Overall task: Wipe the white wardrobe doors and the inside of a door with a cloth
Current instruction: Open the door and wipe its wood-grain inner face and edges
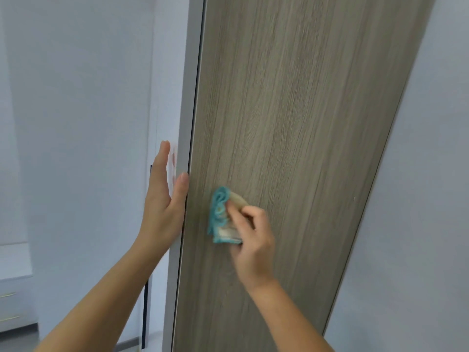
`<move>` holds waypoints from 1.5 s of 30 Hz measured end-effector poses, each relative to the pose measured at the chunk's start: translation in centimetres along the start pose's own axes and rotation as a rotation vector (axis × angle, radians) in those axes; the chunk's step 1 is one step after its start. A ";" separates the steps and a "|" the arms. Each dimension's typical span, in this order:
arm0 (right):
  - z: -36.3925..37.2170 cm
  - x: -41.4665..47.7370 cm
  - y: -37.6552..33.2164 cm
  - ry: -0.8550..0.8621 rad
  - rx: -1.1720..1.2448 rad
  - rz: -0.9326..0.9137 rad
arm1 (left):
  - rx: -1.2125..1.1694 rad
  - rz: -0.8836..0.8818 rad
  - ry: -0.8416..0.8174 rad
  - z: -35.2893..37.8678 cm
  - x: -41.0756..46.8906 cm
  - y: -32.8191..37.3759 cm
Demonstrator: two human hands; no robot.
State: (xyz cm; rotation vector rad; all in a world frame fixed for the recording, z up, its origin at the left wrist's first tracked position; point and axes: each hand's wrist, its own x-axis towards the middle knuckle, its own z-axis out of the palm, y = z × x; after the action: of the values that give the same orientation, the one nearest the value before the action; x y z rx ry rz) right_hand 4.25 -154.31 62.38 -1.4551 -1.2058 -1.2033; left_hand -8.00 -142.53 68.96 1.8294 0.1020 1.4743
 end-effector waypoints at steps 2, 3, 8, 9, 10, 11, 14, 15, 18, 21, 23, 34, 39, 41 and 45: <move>-1.3 0.1 3.5 0.042 -0.023 0.087 | -0.033 -0.028 0.009 0.9 -1.4 -0.6; -2.0 0.2 5.2 0.062 -0.040 0.128 | -0.042 -0.041 0.021 1.1 -1.7 -0.9; -6.0 1.4 13.1 0.123 -0.218 0.331 | 0.001 -0.031 0.054 1.3 -1.9 -1.4; -6.8 1.7 14.6 0.126 -0.263 0.397 | 0.011 -0.026 0.053 1.3 -1.9 -1.5; -7.6 2.2 15.9 0.126 -0.302 0.466 | 0.012 -0.026 0.056 1.3 -1.9 -1.5; -8.3 2.6 17.0 0.127 -0.339 0.531 | 0.004 -0.029 0.059 1.3 -2.0 -1.5; -9.7 3.6 20.6 0.153 -0.444 0.691 | 0.002 -0.026 0.065 1.3 -2.0 -1.6; -10.1 3.8 21.7 0.170 -0.472 0.753 | 0.018 -0.018 0.065 1.3 -1.9 -1.7; -10.7 4.2 23.9 0.212 -0.496 0.930 | 0.016 -0.020 0.072 1.4 -1.9 -1.7; -10.7 4.1 24.6 0.217 -0.500 0.990 | 0.016 -0.016 0.068 1.3 -2.0 -1.6; -10.7 3.9 24.4 0.222 -0.482 0.994 | 0.017 -0.017 0.065 1.3 -2.0 -1.7; -5.7 -0.7 12.3 0.270 -0.211 0.829 | 0.033 -0.006 0.054 1.4 -2.0 -1.2; -2.0 -3.0 5.0 0.258 -0.019 0.659 | -0.021 -0.011 0.029 1.3 -2.0 -1.1; -0.7 -3.9 2.3 0.232 0.021 0.607 | -0.065 -0.019 0.020 1.2 -1.9 -1.1; 1.6 -5.5 -2.8 0.171 0.075 0.493 | -0.084 0.011 0.006 0.4 -1.6 -1.7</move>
State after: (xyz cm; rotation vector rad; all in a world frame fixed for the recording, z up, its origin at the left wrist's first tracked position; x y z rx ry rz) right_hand 1.37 -153.18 56.78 -1.4496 -0.7107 -0.9088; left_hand -7.51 -142.32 66.64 1.7606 0.0321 1.4705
